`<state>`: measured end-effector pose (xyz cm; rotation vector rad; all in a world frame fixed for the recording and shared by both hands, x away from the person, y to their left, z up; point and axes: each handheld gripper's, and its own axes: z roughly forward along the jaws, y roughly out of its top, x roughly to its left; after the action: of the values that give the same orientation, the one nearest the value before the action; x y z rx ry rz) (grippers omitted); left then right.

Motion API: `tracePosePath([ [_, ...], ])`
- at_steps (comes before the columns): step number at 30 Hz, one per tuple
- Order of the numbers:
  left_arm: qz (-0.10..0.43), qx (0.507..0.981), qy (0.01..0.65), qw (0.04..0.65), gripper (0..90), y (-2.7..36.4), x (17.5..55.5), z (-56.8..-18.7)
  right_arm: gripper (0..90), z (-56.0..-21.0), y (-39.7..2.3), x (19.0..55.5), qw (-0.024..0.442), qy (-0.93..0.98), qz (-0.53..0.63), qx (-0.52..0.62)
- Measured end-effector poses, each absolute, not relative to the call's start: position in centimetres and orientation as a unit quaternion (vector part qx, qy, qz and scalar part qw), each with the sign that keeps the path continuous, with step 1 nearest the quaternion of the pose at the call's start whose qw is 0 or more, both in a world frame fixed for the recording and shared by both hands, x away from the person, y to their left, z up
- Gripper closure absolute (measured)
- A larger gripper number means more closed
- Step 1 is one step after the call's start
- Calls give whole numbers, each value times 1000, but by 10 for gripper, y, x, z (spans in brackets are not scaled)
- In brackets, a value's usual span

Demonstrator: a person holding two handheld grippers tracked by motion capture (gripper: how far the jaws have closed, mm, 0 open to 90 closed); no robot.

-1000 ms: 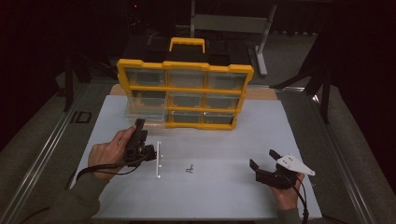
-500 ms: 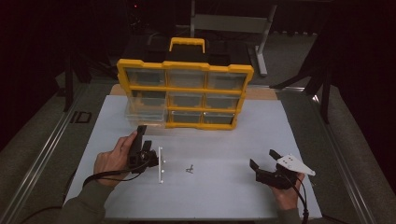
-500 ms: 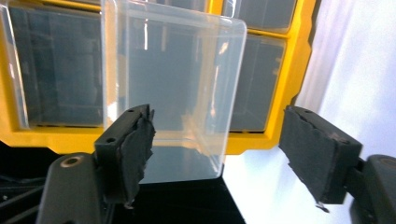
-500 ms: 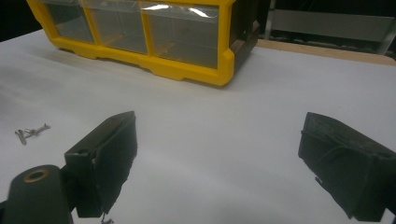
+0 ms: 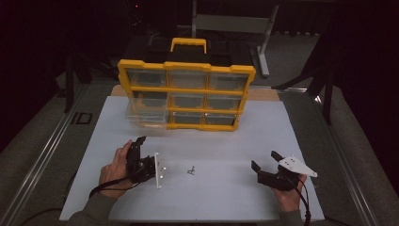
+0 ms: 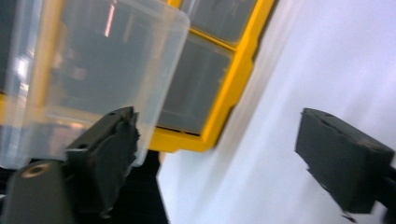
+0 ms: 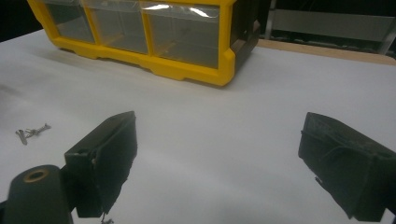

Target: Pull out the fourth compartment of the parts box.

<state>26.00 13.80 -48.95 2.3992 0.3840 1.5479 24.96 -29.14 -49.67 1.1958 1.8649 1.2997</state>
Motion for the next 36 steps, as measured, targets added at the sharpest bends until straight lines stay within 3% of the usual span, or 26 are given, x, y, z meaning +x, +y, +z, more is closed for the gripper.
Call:
tracePosePath([
  [12,448,819,238,269,76,158,247,-490,116,-497,-291,250,282,698,485,445],
  [16,430,811,279,283,78,168,248,-494,116,-497,-291,249,282,698,485,445],
  [25,369,769,364,376,77,194,250,-489,116,-496,-289,250,283,699,485,443],
  [36,341,739,399,422,74,212,251,-487,116,-497,-288,251,282,702,484,441],
])
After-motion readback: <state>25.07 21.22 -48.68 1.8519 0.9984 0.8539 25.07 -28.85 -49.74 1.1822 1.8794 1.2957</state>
